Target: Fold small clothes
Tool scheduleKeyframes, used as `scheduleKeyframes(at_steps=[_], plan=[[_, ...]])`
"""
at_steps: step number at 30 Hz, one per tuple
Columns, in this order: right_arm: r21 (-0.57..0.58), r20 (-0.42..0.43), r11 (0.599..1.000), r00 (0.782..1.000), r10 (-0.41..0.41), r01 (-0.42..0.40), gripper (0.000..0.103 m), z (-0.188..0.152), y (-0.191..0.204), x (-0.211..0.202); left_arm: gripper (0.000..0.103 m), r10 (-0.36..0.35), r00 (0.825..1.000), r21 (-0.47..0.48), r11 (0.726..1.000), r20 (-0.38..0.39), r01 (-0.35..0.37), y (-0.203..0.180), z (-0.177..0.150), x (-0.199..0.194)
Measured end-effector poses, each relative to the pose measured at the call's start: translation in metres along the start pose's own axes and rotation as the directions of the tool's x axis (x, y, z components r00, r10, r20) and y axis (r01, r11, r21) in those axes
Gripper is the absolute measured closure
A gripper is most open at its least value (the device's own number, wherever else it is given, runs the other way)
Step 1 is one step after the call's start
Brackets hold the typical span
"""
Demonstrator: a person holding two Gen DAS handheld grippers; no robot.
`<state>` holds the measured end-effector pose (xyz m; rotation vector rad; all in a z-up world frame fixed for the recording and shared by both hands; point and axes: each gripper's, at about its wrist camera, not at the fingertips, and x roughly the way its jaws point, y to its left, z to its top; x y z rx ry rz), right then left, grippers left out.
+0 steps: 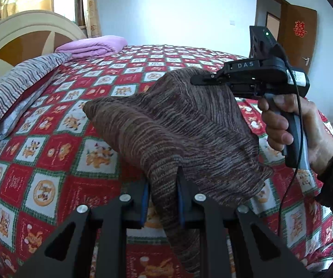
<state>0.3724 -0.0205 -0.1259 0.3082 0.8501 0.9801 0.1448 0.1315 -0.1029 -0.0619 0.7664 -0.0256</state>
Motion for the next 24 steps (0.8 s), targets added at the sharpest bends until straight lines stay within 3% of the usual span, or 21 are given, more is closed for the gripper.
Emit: scheduleKeyframes(at_steps=[11,24], plan=[[-0.013,-0.064,1.000,0.998,0.016,-0.017,0.091,-0.010,0.012,0.037,0.082,0.017,1.000,-0.029,0.999,-0.026,-0.017,0.020,-0.017,0.000],[-0.004,-0.087,1.000,0.996,0.006,-0.006,0.091,-0.014,0.009,0.046,0.081,0.019,0.997,-0.038,0.999,-0.076,-0.022,0.029,-0.040,0.016]])
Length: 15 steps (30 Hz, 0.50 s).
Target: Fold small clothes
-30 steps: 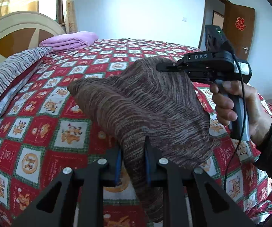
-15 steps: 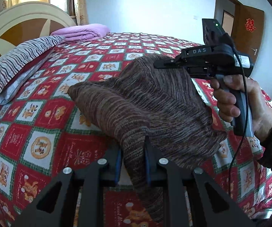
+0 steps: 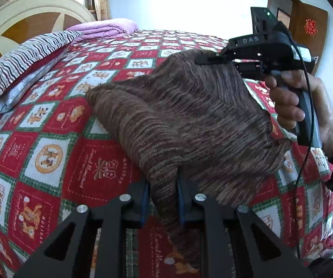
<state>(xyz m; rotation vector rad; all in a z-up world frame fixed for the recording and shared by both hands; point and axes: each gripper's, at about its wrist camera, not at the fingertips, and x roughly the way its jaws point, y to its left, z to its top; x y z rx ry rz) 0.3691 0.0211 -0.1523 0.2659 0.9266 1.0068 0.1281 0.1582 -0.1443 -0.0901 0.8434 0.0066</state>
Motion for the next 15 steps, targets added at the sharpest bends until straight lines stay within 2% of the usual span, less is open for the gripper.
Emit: scheduleKeyframes(at_steps=[4,7,15], plan=[[0.002,-0.011,1.000,1.000,-0.026,0.026,0.091,-0.001,-0.002,0.007,0.079,-0.002,1.000,-0.022,1.000,-0.025,0.002,0.004,-0.006,0.010],[0.014,-0.018,0.999,0.999,-0.048,0.049,0.091,-0.003,-0.011,0.010,0.078,-0.003,1.000,-0.021,1.000,-0.013,0.002,0.003,-0.009,0.011],[0.072,-0.055,0.994,0.995,-0.081,0.085,0.091,-0.012,-0.039,0.020,0.065,0.007,1.000,-0.034,0.999,0.012,-0.007,0.005,-0.017,0.012]])
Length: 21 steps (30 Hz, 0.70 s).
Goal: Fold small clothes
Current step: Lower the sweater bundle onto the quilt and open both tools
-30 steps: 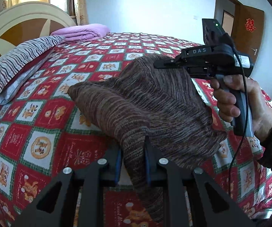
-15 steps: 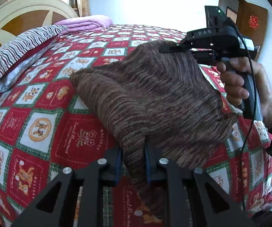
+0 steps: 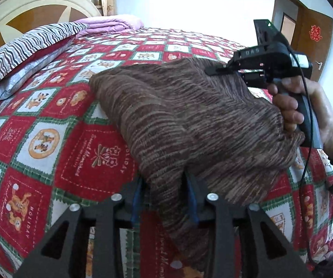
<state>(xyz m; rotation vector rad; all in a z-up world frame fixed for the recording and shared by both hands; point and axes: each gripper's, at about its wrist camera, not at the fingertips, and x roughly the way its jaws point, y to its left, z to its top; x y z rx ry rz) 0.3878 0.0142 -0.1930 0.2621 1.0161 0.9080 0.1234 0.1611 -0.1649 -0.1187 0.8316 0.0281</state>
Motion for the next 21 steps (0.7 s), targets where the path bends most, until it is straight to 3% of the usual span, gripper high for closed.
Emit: scheduleKeyframes(at_steps=[2,5,12,14,16,18,21], plan=[[0.004,-0.004,1.000,1.000,-0.007,0.007,0.091,-0.002,-0.003,0.002,0.062,0.006,1.000,0.005,1.000,0.003,-0.006,0.000,0.000,0.000],[0.012,-0.010,1.000,1.000,-0.025,0.025,0.090,-0.005,-0.006,0.006,0.047,0.041,0.999,-0.002,0.999,0.003,-0.041,0.001,0.000,-0.001],[-0.053,0.008,0.991,0.993,-0.121,0.122,0.080,-0.008,0.004,0.001,0.045,0.073,0.997,0.001,0.997,-0.001,-0.073,0.003,0.009,-0.012],[-0.080,0.044,0.981,0.983,-0.176,0.180,0.067,-0.010,0.009,-0.009,0.041,0.086,0.996,0.015,0.996,0.025,-0.086,0.003,0.015,-0.020],[-0.126,0.118,0.956,0.961,-0.251,0.265,0.065,-0.014,0.020,-0.029,0.033,0.112,0.991,0.012,0.994,0.070,-0.113,0.006,0.024,-0.032],[-0.163,0.183,0.947,0.951,-0.248,0.278,0.063,-0.022,0.034,-0.052,0.016,0.140,0.984,0.008,0.990,0.109,-0.142,0.007,0.031,-0.037],[-0.219,0.229,0.943,0.953,-0.199,0.249,0.052,-0.042,0.058,-0.074,0.014,0.195,0.972,0.019,0.980,0.133,-0.200,0.015,0.043,-0.027]])
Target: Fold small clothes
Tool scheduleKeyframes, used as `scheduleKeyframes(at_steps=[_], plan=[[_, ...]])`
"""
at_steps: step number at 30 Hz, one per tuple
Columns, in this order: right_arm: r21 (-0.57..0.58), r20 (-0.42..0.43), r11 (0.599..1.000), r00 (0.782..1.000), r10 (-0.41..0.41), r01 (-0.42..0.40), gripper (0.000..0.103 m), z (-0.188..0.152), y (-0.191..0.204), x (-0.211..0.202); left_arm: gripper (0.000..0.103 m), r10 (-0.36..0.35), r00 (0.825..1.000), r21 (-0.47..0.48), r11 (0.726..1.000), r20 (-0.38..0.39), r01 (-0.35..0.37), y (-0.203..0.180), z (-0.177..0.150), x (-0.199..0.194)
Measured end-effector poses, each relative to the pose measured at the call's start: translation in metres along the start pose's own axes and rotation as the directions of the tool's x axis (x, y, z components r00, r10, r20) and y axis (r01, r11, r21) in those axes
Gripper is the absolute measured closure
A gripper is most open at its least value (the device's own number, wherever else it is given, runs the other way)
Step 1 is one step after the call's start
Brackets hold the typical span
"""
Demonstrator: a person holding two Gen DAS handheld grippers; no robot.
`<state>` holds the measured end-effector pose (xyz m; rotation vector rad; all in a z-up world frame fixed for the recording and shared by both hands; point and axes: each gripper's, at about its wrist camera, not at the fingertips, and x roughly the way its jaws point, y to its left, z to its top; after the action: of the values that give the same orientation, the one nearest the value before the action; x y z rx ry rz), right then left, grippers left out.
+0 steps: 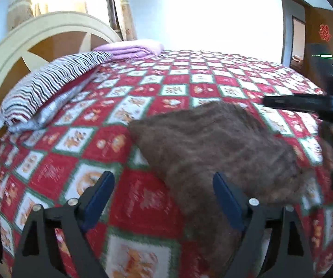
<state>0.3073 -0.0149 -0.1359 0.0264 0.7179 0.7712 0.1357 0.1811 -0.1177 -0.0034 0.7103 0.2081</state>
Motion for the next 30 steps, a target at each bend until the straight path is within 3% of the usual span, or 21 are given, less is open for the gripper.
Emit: scheduleKeyframes(at_steps=[2,5,7,9,13,16,20,23,26,30], plan=[[-0.050,0.009,0.998,0.999,0.040,-0.039,0.050,-0.012,0.020,-0.011,0.014,0.030,0.999,0.001,1.000,-0.017,-0.030,0.003,0.001,0.016],[-0.139,-0.047,0.984,0.994,0.103,-0.108,0.050,-0.040,0.046,-0.014,0.013,0.029,0.998,-0.012,0.999,-0.058,-0.029,0.006,-0.003,0.035],[-0.156,-0.094,0.983,0.992,0.079,-0.093,0.050,-0.055,0.049,-0.006,0.013,0.035,0.996,-0.024,0.999,-0.081,-0.037,0.007,-0.008,0.043],[-0.117,-0.124,0.992,0.992,0.028,-0.042,0.050,-0.067,0.039,0.004,0.011,0.030,0.996,-0.032,0.999,-0.084,-0.033,0.008,-0.013,0.044],[-0.034,-0.099,0.997,0.993,0.071,-0.075,0.050,-0.082,0.025,0.006,0.006,0.027,0.997,-0.050,0.998,-0.072,-0.031,0.011,-0.018,0.046],[-0.038,-0.071,0.999,0.997,0.026,-0.029,0.049,-0.093,0.034,0.004,0.001,0.032,0.998,-0.081,0.996,-0.057,-0.036,0.015,-0.021,0.048],[-0.139,-0.070,0.988,0.994,-0.084,0.074,0.044,-0.105,0.058,0.005,0.000,0.004,0.997,-0.131,0.991,-0.073,-0.013,0.023,-0.022,0.050],[-0.157,-0.074,0.982,0.990,-0.119,0.106,0.044,-0.101,0.066,-0.005,0.000,0.003,0.997,-0.144,0.989,-0.080,-0.015,0.025,-0.022,0.037],[-0.099,0.005,0.991,0.996,-0.086,0.086,0.044,-0.097,0.074,-0.044,0.000,-0.001,0.999,-0.134,0.991,-0.034,-0.004,0.025,-0.024,0.006],[-0.196,0.161,0.956,0.968,-0.190,0.220,0.042,-0.096,0.104,-0.085,0.000,0.004,0.999,-0.130,0.992,0.051,0.003,0.027,-0.016,-0.034]])
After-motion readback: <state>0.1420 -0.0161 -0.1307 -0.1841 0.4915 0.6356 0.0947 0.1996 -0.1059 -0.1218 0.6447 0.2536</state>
